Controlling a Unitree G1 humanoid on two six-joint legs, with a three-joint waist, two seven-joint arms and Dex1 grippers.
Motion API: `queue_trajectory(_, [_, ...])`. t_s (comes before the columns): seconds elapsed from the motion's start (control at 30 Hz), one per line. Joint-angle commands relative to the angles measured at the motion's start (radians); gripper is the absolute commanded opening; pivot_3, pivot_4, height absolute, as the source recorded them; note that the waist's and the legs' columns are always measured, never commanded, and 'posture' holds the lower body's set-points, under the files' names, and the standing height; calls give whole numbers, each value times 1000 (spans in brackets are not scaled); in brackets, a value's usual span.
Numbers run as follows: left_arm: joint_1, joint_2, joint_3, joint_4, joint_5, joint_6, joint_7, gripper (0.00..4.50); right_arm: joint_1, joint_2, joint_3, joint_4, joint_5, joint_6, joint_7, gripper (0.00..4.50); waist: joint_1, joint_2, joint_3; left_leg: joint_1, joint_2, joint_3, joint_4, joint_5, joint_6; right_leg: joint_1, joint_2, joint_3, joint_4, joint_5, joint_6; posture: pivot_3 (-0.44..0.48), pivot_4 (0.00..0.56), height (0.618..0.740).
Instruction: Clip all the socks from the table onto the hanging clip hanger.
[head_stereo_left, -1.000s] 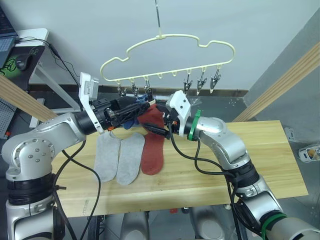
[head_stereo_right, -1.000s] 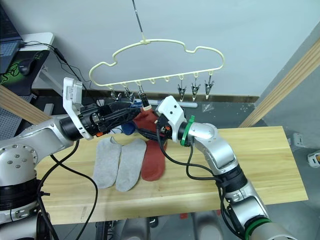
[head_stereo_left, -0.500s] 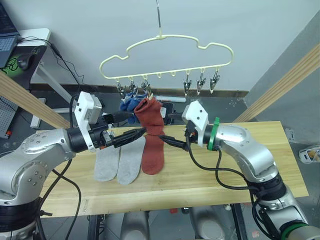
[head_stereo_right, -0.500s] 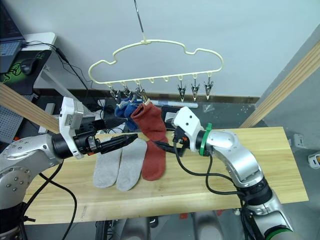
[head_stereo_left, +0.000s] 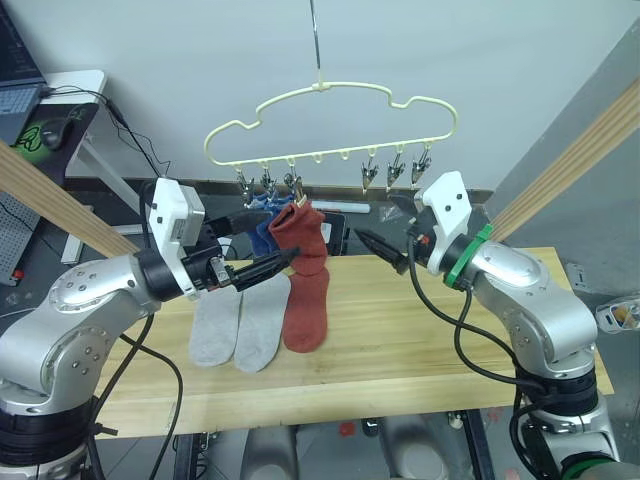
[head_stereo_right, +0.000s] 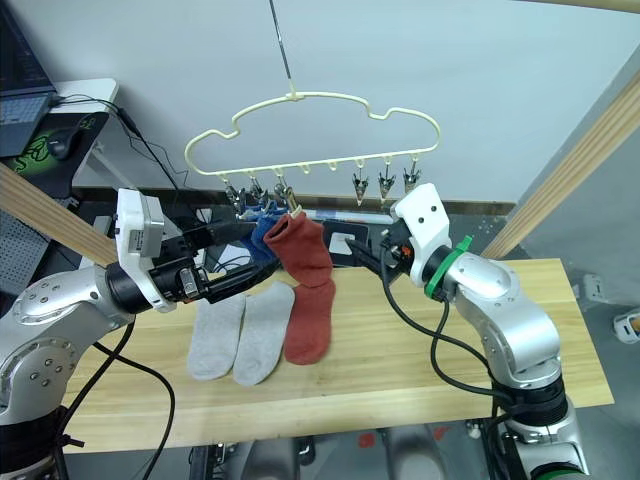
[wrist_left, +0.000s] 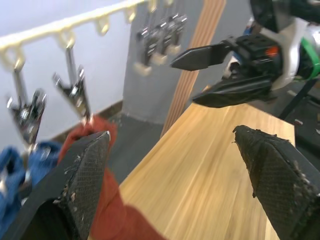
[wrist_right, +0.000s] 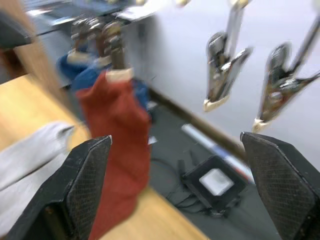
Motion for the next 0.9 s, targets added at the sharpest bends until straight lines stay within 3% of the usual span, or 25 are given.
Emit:
queue_trajectory(0.03, [-13, -6, -9, -33, 27, -49, -9, 4277, 39, 53, 32, -90, -62, 3, -125, 4325, 0, -1, -9, 0, 0, 0, 0, 0, 0, 0, 0, 0, 0, 0, 0, -145, 252, 740])
queue_trajectory(0.07, [-13, -8, -12, -33, 34, -56, -7, 4277, 50, 68, 39, -98, -71, 4, -147, 4325, 0, -1, -13, 0, 0, 0, 0, 0, 0, 0, 0, 0, 0, 0, 0, -145, 252, 740])
queue_trajectory(0.17, [1, -9, -14, -41, 49, -73, -6, 4277, 86, 122, 62, -131, -96, 15, -210, 3764, 0, -2, -16, 0, 0, 0, 0, 0, 0, 0, 0, 0, 0, 0, 0, -144, 256, 740])
queue_trajectory(0.27, [14, -11, -11, -46, 58, -81, 0, 4277, 104, 153, 96, -140, -102, 22, -229, 2821, -1, -2, -18, 0, 0, 0, 0, 0, 1, 0, 1, 1, 0, 0, 0, -140, 261, 740])
queue_trajectory(0.63, [40, 12, 22, -54, 54, -91, -14, 4277, 60, 279, 150, -7, -161, -70, -294, 2821, 0, -1, -24, 1, 1, -1, 0, 0, 1, 0, 3, 0, 1, 1, -1, -111, 259, 740])
queue_trajectory(0.9, [56, -25, 52, -68, 58, -144, -8, 4277, 25, 344, 152, 73, -212, -149, -337, 2821, 1, -2, -26, 1, 1, -1, 0, 0, 1, 0, 3, 0, 1, 1, -1, -98, 250, 740])
